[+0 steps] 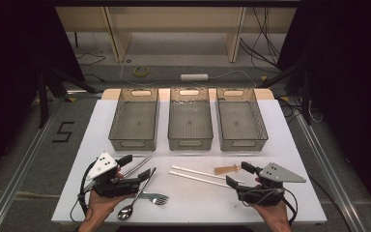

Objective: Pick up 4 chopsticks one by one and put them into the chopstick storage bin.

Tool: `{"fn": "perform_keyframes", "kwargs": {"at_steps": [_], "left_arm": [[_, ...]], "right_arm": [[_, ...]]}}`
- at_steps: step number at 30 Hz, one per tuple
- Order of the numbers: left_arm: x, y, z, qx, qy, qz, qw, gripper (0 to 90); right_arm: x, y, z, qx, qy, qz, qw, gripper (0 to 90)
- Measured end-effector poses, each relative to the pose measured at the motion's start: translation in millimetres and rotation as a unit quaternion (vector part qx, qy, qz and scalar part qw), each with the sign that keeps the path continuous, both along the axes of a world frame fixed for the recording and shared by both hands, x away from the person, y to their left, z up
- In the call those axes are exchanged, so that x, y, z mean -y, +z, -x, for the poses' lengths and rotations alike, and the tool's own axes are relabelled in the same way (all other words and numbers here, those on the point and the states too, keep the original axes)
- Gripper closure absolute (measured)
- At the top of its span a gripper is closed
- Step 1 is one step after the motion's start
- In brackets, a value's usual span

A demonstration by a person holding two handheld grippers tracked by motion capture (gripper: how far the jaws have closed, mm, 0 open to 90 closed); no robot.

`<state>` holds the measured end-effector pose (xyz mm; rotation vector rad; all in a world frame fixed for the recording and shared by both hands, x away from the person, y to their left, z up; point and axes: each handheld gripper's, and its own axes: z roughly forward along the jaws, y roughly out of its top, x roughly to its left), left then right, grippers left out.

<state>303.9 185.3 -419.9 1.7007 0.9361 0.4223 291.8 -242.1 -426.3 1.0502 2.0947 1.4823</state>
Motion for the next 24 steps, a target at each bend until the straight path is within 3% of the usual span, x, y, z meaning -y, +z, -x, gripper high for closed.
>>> {"fn": "perform_keyframes", "kwargs": {"at_steps": [11, 16, 20, 22, 24], "left_arm": [[-1.2, 1.4, -5.8, -0.022, 0.003, -0.018, 0.9996, 16.2], [-8.2, 6.2, -15.4, -0.047, -0.012, -0.038, 0.9981, 16.5], [-14.4, 12.4, -25.1, -0.070, -0.013, -0.073, 0.9948, 18.2], [-15.9, 14.3, -30.9, -0.084, -0.011, -0.100, 0.9913, 19.7], [-17.5, 15.2, -37.4, -0.104, -0.014, -0.111, 0.9882, 19.8]], "right_arm": [[-1.7, -0.2, -0.6, -0.007, 0.009, 0.006, 0.9999, 26.9], [-1.7, 0.0, -0.7, -0.008, 0.012, 0.007, 0.9999, 27.2], [-2.1, -0.4, -1.6, -0.012, 0.012, 0.007, 0.9998, 27.3], [-2.8, -1.1, -2.6, -0.016, 0.016, 0.010, 0.9997, 27.7], [-3.0, -1.2, -2.8, -0.016, 0.017, 0.010, 0.9997, 27.8]]}}
